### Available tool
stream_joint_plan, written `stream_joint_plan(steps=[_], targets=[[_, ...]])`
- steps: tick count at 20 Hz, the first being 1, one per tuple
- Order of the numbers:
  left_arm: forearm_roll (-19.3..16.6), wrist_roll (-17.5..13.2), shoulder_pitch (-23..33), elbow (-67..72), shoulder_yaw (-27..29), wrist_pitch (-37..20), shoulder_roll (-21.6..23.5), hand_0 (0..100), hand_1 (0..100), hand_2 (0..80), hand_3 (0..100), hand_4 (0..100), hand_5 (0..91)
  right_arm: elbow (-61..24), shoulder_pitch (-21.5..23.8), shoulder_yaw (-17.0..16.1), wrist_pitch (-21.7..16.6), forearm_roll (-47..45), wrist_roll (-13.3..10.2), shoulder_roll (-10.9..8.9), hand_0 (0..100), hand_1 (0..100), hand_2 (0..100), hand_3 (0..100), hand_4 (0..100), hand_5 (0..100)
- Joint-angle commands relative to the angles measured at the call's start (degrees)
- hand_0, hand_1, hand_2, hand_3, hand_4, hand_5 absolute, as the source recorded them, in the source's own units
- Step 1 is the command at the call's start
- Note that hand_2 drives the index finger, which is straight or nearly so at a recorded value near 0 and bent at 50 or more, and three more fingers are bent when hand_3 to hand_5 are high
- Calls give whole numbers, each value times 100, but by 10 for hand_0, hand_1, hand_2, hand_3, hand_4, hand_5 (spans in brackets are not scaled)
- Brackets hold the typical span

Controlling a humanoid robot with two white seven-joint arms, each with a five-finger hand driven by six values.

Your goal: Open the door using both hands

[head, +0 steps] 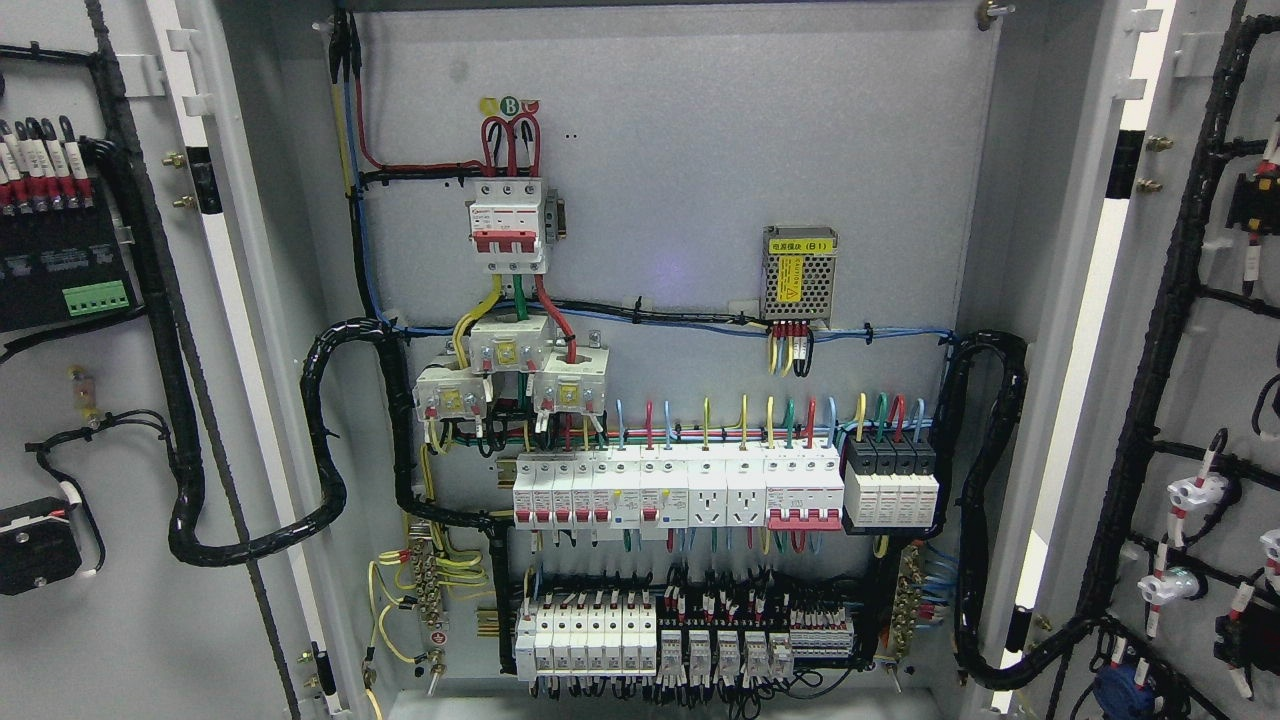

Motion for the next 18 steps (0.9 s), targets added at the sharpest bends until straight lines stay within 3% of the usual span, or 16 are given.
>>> stream_joint_plan(steps=[1,18], targets=[[36,-13,11,-11,3,17,19,0,0,0,0,32,0,-97,57,415,-641,206,-8,120,0,0,0,0,0,0],[107,-57,134,-310,-15,-71,19,0,0,0,0,32,0,-115,92,406,-641,250,1,111,0,0,0,0,0,0]])
